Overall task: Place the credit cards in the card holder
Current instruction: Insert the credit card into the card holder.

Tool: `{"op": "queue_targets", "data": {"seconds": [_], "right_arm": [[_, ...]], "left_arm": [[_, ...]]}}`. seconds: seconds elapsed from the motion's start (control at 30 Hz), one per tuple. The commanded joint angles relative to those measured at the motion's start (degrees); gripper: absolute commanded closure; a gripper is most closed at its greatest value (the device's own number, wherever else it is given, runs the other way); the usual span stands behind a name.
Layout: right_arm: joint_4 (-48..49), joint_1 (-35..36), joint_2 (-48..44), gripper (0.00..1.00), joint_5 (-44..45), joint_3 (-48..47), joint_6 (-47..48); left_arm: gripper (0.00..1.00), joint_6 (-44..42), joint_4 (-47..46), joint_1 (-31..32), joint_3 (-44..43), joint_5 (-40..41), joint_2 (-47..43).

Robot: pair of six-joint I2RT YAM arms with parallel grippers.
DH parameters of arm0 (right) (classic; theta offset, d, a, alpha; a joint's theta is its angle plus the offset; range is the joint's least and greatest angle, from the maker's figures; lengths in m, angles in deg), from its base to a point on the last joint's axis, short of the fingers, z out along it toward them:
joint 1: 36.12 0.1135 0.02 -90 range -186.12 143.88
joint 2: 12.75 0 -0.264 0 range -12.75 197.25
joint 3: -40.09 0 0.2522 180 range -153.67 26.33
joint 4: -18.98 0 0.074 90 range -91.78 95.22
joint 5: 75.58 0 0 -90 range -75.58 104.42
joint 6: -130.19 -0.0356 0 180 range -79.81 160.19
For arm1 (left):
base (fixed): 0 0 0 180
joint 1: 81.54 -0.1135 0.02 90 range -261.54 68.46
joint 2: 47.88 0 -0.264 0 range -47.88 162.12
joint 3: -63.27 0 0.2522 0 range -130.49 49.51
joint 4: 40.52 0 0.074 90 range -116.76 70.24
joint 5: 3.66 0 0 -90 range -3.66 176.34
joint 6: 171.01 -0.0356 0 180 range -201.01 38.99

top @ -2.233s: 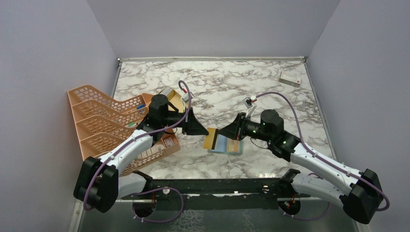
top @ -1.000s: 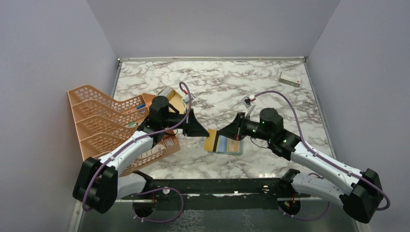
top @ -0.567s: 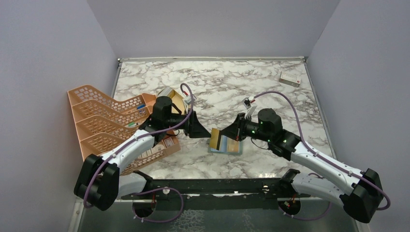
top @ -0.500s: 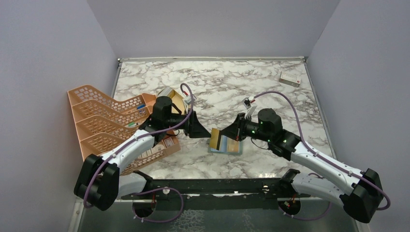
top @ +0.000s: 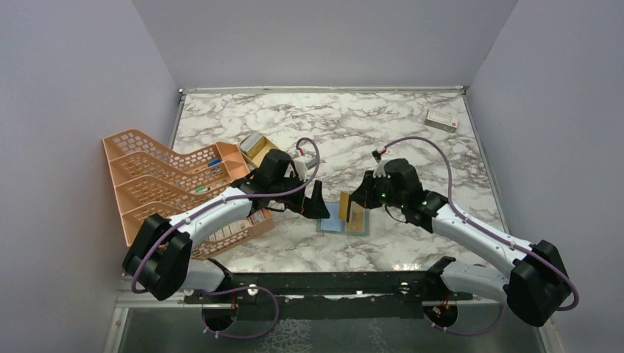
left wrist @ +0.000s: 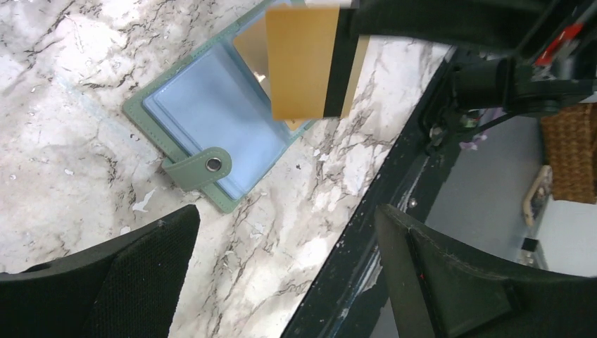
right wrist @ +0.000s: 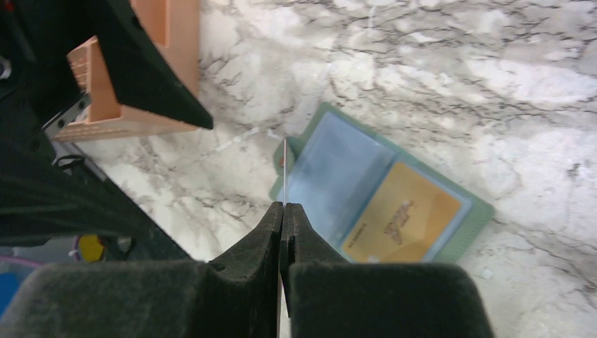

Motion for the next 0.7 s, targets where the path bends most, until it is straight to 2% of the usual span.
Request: {"op": "queue_targets", "data": {"seconds": [0.0, 0.07, 0.17, 0.37, 0.47, 0.67], "right_arm": [[0.04, -6.00, 1.22, 0.99, -4.71, -0.72, 2.67], [0.80, -9.02, 1.67, 0.99, -8.75, -0.20, 3.00], [0.99, -11.19, 2.19, 0.99, -11.38, 0.42, 3.08], [4.54, -14.68, 4.36, 0.99, -16.84, 2.99, 1.67], [6.92, -15.49, 5.96, 0.99, -18.88, 4.01, 0.85], [10.69, -16.18, 8.91, 0.99, -21.99, 5.55, -0.60]], "left_arm": [[0.05, -2.44, 3.08, 3.09, -2.93, 7.34, 2.40], [0.10, -2.28, 3.09, 3.94, -3.23, 8.21, 3.87], [0.29, -1.58, 3.03, 4.79, -3.61, 9.04, 6.12], [0.55, -0.10, 3.00, 6.37, -3.87, 11.19, 10.42], [0.65, 0.48, 2.52, 7.49, -3.29, 12.87, 11.37], [0.78, 2.24, -0.56, 8.49, -1.15, 14.55, 13.15]]}}
